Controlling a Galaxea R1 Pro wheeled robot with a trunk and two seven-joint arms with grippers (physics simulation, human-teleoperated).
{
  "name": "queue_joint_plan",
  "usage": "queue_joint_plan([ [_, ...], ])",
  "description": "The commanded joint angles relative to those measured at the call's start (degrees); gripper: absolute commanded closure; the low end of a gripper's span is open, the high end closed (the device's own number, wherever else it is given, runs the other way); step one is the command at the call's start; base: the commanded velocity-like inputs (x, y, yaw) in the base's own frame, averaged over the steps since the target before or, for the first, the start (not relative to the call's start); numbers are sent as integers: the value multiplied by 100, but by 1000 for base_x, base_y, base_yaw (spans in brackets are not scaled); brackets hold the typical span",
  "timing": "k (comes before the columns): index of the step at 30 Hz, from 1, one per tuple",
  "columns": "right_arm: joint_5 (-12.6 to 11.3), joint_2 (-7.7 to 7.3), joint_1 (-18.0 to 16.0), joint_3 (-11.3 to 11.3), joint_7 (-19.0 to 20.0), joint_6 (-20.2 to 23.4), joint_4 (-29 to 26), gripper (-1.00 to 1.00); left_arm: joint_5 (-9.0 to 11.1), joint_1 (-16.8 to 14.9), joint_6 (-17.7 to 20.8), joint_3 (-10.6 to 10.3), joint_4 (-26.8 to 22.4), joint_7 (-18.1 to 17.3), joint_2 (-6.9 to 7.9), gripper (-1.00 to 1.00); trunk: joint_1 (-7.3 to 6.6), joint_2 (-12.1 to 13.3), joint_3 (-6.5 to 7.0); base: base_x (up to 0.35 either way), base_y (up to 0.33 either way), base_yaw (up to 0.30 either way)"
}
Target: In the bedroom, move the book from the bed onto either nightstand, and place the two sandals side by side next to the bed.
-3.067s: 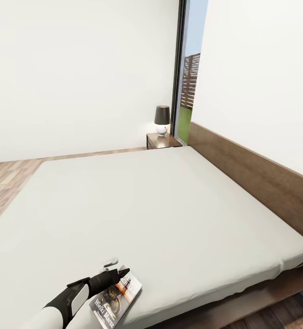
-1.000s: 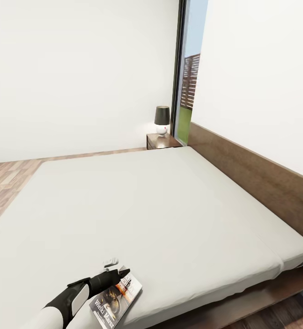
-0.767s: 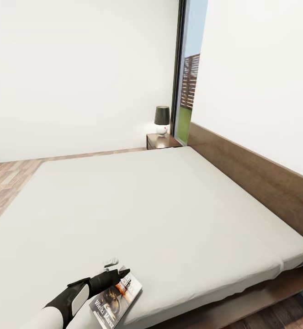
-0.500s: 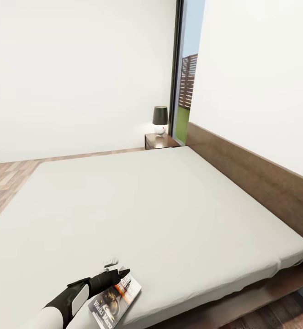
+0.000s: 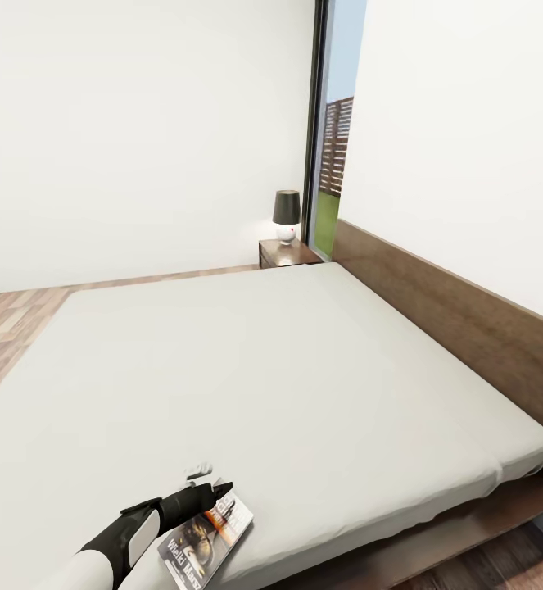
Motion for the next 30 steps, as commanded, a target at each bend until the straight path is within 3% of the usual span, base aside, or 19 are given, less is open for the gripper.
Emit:
queue_joint_plan([
  [1,41,-3,-7,-48,16,-35,19,-100,45,-2,60,12,-4,-19,0,-100,-1,-2,-5,0,0,-6],
  [30,42,-42,-7,-49,9,-42,27,-100,45,-2,60,12,-4,-19,0,-100,-1,-2,-5,0,0,-1],
])
